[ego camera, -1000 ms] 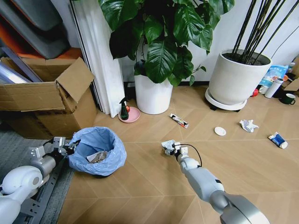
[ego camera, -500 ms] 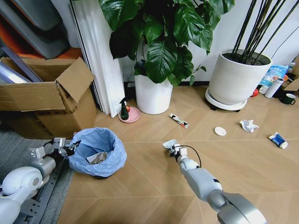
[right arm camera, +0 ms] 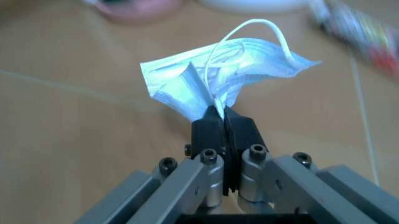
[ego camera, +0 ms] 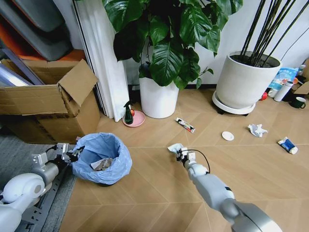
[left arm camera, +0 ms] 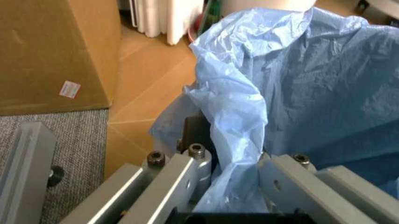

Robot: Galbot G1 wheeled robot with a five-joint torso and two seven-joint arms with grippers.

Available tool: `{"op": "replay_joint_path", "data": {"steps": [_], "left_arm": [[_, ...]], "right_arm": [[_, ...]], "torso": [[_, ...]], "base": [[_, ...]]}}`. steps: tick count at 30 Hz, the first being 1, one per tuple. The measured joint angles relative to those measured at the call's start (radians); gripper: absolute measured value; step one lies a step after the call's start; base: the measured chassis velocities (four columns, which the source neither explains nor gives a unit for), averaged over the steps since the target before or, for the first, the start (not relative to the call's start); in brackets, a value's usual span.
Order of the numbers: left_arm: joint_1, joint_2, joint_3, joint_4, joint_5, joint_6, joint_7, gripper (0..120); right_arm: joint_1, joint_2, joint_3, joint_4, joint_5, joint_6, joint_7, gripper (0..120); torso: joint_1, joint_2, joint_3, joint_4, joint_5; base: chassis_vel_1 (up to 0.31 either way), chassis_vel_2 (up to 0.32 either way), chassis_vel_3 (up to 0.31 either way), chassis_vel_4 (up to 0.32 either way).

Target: Pick up the trash bin and place the garbage on the floor into it.

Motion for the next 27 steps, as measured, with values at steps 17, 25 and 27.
{"op": "replay_joint_path", "data": {"steps": [17, 25, 27], "left_arm": [[-0.046, 0.021, 0.052, -0.002, -0.010, 0.005, -0.010, 0], [-0.058, 0.013, 0.080, -0.011, 0.003, 0.006, -0.011, 0], [-0.060, 0.013, 0.080, -0.014, 0.002, 0.006, -0.011, 0]], "right_arm": [[0.190, -0.328, -0.318, 0.660, 0.410, 0.077, -0.422, 0], [0.423, -0.246, -0.562, 0.690, 0.515, 0.035, -0.423, 0], [0.439, -0.223, -0.593, 0.674, 0.516, 0.034, -0.423, 0]], "torso": [[0.000, 0.000, 0.000, 0.0004, -0.0001], [0.000, 0.000, 0.000, 0.0003, -0.0003], [0.000, 0.000, 0.000, 0.0003, -0.0003]], "base": [[0.000, 0.000, 0.000, 0.000], [0.000, 0.000, 0.000, 0.000], [0.000, 0.000, 0.000, 0.000]]}}
